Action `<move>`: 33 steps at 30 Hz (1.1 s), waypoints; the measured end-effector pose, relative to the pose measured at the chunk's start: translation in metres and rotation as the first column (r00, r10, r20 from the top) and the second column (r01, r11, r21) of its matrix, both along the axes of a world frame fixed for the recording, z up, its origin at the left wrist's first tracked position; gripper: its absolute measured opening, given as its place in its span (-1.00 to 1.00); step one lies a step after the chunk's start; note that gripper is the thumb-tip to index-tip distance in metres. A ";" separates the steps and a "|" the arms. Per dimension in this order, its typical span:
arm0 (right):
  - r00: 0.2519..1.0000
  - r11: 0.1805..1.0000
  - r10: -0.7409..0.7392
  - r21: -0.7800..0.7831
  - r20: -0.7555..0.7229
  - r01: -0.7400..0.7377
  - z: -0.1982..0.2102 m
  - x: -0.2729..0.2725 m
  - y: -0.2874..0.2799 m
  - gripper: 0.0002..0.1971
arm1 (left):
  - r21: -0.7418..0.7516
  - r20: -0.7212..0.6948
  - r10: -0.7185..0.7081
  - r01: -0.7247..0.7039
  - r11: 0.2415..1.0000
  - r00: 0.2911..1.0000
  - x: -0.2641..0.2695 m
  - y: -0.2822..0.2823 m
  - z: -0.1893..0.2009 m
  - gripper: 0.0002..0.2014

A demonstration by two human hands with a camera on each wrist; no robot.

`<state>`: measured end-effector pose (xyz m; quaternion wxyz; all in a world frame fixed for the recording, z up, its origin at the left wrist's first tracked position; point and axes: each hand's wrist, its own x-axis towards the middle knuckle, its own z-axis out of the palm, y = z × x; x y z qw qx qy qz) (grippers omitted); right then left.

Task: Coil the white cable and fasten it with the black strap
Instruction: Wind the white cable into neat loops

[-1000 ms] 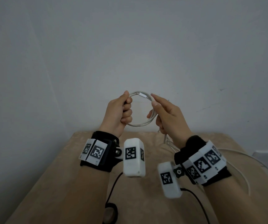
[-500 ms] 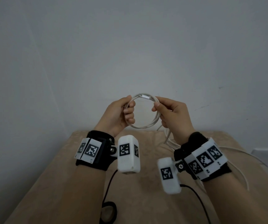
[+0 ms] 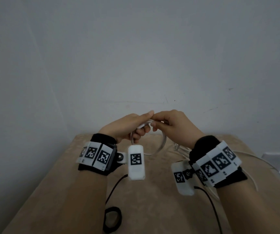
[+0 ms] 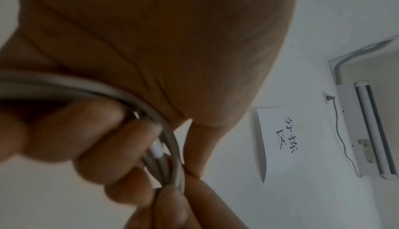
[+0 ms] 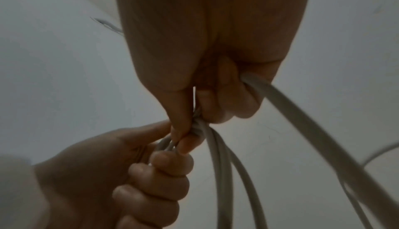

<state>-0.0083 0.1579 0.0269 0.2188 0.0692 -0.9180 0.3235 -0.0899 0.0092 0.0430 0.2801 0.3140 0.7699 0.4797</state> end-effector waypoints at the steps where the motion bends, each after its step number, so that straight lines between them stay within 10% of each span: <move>1: 1.000 1.000 0.001 -0.026 0.002 -0.001 0.000 0.000 0.001 -0.86 | 0.028 0.014 0.002 -0.002 1.000 1.000 0.000 0.001 -0.001 -0.49; 8: 0.995 0.801 -0.076 -0.598 -0.057 0.027 0.006 0.002 0.010 -0.83 | 0.324 0.060 0.132 -0.144 0.935 0.989 -0.004 0.005 0.002 -0.52; 16: 0.996 0.830 -0.076 -0.557 -0.048 0.037 0.009 0.010 0.021 -0.72 | 0.533 0.396 0.133 -0.346 0.772 0.908 -0.015 -0.011 0.012 -0.51; 33: 0.996 0.756 -0.082 -0.650 0.030 0.082 -0.003 -0.007 -0.009 -0.94 | 0.589 0.308 0.163 -0.322 0.741 0.937 -0.007 0.000 0.010 -0.55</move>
